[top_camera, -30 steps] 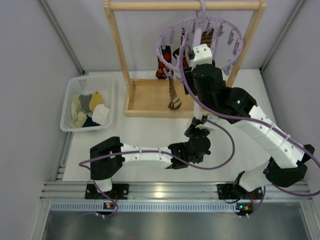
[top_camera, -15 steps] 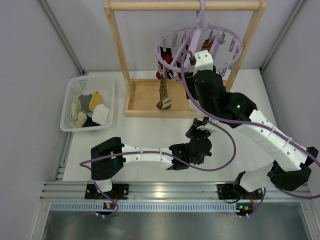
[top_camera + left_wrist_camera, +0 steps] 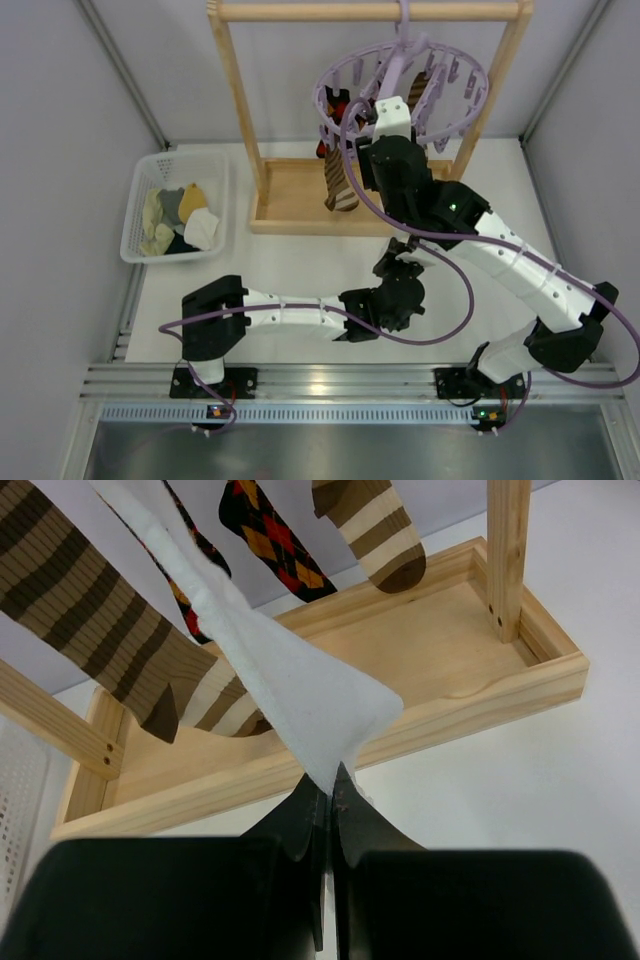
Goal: Remove the socks clipped to the hanger
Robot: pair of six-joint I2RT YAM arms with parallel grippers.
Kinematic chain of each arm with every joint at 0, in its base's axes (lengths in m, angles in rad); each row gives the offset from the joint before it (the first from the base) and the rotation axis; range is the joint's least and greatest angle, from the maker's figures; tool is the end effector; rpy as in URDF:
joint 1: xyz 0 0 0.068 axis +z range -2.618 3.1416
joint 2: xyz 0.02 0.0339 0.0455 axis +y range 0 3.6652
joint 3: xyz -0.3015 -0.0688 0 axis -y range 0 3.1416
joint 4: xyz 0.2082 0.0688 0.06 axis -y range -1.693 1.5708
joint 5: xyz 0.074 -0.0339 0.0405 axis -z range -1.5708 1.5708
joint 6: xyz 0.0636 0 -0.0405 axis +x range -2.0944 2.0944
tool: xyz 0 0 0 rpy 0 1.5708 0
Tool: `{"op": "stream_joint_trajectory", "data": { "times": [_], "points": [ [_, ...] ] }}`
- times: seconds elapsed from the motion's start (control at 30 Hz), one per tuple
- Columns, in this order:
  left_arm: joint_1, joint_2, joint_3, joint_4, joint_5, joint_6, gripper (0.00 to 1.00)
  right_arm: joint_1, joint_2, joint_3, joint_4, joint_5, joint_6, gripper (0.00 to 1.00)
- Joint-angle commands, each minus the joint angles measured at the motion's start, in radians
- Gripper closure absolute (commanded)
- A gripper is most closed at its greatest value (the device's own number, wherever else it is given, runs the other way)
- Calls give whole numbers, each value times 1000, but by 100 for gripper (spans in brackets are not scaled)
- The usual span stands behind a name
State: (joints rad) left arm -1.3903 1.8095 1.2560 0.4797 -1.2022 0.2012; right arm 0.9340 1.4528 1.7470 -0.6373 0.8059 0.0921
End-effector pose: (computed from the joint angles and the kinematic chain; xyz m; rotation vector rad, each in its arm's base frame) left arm 0.1296 -0.3795 0.3409 0.3621 1.5562 0.0645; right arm 0.2019 0.1958 0.4910 -0.2326 1.7911 -0.0441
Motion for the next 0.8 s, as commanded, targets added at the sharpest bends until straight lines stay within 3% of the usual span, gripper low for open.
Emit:
{"op": "stream_joint_trajectory", "data": {
  "times": [0.0,0.3,0.43,0.5,0.77],
  "points": [
    [-12,-15,22,51,-7,1,100,2,-5,-15,131,84,-35,50],
    [-19,-19,14,51,-5,-8,100,2,3,-37,162,108,-45,55],
    [-19,-16,8,51,-5,-16,100,3,-8,-52,183,90,-37,71],
    [-19,-19,-10,50,4,-31,100,2,-19,-61,195,90,-35,85],
    [-15,-33,-66,48,44,-112,100,2,-49,-96,214,78,-28,91]
  ]
}}
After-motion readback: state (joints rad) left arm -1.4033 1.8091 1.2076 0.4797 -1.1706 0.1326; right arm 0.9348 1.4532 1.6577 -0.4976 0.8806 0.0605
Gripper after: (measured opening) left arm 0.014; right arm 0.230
